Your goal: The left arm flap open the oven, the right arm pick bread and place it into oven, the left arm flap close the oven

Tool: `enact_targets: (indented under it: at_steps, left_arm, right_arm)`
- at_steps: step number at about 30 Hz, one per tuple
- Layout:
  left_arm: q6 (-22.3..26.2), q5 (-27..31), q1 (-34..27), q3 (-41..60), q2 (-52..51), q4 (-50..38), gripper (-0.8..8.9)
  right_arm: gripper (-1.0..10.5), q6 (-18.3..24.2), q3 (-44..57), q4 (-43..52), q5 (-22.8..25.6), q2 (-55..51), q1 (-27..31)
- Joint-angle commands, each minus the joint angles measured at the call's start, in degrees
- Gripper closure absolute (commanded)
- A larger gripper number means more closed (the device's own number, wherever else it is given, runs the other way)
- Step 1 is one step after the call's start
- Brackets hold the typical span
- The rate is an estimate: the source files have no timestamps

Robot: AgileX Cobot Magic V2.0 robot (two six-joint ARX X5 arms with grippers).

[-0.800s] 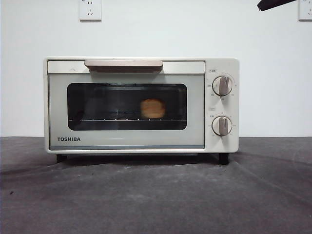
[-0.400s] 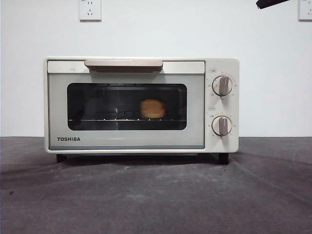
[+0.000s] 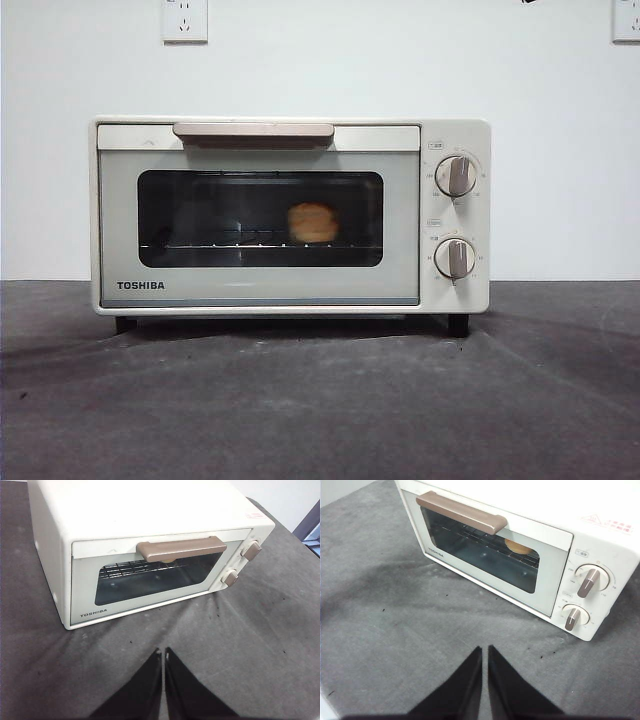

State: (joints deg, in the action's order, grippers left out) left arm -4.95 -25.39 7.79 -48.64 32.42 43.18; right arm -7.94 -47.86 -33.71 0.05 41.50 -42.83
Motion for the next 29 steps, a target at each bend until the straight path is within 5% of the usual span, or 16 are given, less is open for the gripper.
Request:
enact_targets:
  at_steps: [1,21,24,29]
  left_arm:
    - [1.1,0.1,0.2,-1.0,0.1,-0.8,7.98]
    - [1.2,0.1,0.2,-1.0,-0.1,-0.7,7.97]
    - [8.0,0.5,-0.3,-0.9,-2.2,-2.3,7.97]
    - [12.5,4.9,-3.4,3.2,-7.6,-16.0,7.97]
  right_arm:
    - [9.4,-0.8,-0.5,0.7,0.0,0.4,-0.4]
    - [9.4,-0.7,-0.5,0.7,0.0,0.3,-0.4]
    - [9.4,-0.7,-0.5,0.7,0.0,0.3,-0.4]
    - [9.4,-0.7,-0.5,0.7,0.0,0.3,-0.4]
